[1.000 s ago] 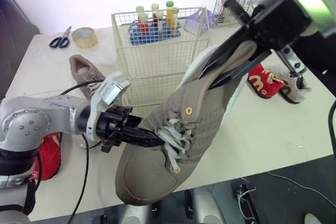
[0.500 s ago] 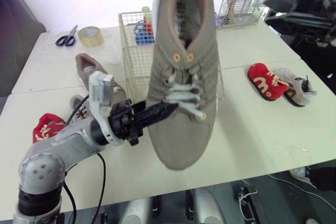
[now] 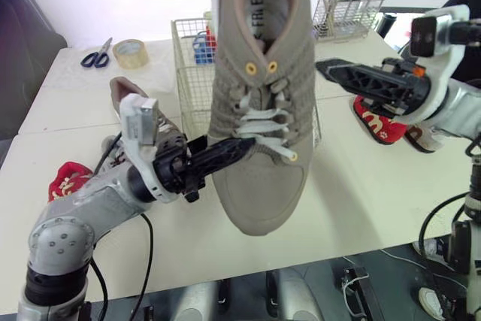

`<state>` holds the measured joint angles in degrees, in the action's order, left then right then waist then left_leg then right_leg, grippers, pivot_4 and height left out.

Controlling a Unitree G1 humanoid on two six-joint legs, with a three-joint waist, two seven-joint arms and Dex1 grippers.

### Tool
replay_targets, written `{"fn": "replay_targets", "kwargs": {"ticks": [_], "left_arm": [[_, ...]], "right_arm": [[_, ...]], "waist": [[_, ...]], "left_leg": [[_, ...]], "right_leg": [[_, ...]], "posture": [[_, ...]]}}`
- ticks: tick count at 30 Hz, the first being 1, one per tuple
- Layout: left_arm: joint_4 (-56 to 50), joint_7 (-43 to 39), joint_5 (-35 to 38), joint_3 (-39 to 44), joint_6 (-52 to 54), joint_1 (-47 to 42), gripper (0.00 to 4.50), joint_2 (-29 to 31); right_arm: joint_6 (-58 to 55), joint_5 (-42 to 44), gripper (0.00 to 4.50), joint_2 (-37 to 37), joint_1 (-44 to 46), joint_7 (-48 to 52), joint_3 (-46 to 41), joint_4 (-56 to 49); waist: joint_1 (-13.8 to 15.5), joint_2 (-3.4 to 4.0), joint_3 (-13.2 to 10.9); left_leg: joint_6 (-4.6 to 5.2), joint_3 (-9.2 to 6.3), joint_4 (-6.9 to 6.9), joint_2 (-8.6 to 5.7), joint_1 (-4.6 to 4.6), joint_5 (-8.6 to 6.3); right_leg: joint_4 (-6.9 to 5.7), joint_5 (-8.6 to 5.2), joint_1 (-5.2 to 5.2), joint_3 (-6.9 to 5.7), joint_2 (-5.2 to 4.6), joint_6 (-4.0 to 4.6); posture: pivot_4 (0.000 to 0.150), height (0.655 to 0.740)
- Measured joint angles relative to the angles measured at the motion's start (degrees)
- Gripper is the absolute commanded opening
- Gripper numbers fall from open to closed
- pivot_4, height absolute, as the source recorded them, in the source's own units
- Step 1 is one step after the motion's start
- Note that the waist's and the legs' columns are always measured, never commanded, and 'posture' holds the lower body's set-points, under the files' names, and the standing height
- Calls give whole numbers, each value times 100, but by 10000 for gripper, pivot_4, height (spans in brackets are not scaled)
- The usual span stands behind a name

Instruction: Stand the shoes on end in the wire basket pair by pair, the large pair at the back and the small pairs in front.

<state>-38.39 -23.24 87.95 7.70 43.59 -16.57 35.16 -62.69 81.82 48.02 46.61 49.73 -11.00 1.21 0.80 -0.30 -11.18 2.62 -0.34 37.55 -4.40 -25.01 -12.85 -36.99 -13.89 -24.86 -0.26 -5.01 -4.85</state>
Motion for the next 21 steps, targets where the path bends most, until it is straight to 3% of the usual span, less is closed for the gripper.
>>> {"fn": "replay_targets", "kwargs": {"ticks": [21], "left_arm": [[158,-243,-202,193,-46,-162,12605,35]], "right_arm": [[-802,154,35954,-390,333,-423,-185,-13]], "waist": [[-11,0,0]], "left_leg": [[3,0,1,1,0,-2]], "right_leg": [[1,0,-1,0,-1,0]], "posture": [[1500,7400]]}}
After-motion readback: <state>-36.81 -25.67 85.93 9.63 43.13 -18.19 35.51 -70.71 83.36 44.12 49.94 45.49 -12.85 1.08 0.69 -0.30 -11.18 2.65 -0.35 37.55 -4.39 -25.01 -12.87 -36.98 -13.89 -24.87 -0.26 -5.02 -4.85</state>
